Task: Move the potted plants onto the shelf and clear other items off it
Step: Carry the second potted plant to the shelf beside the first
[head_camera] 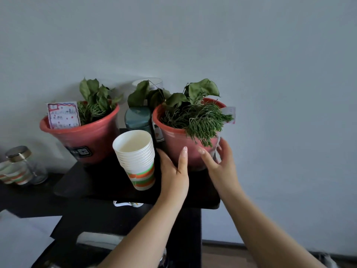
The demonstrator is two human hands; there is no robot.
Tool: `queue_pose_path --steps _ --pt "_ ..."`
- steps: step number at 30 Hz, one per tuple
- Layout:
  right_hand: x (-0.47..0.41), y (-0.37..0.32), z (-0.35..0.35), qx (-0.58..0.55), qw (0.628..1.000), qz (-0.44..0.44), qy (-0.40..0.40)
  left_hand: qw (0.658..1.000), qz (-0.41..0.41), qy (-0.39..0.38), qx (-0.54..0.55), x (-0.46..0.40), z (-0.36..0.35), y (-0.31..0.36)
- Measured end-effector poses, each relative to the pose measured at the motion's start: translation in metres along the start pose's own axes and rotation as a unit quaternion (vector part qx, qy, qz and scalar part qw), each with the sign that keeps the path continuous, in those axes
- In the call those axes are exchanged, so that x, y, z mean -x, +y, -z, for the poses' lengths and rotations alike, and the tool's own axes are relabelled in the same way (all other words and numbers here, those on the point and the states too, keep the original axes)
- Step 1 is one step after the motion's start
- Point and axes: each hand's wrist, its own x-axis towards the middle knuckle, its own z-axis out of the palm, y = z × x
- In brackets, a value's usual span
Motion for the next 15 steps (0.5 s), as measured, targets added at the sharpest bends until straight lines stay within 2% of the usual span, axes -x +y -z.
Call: queue_pose_path --steps 7,11,15 --pt "-0.022 -0.016 0.007 -0.041 0.994 -0.011 -0.101 0.998 -0.039 -0.052 0.025 0.005 -0.001 0.003" --pt "0.002 -0.013 -0.003 -0.062 0.997 0.0 -0.054 0.997 -0.001 -0.073 0.039 -0.003 0.003 0.006" --pt "0.03 -0.005 -0.016 -0.08 0.997 0.002 -0.014 0.996 -0.003 -0.077 0.054 -0.007 0.011 0.002"
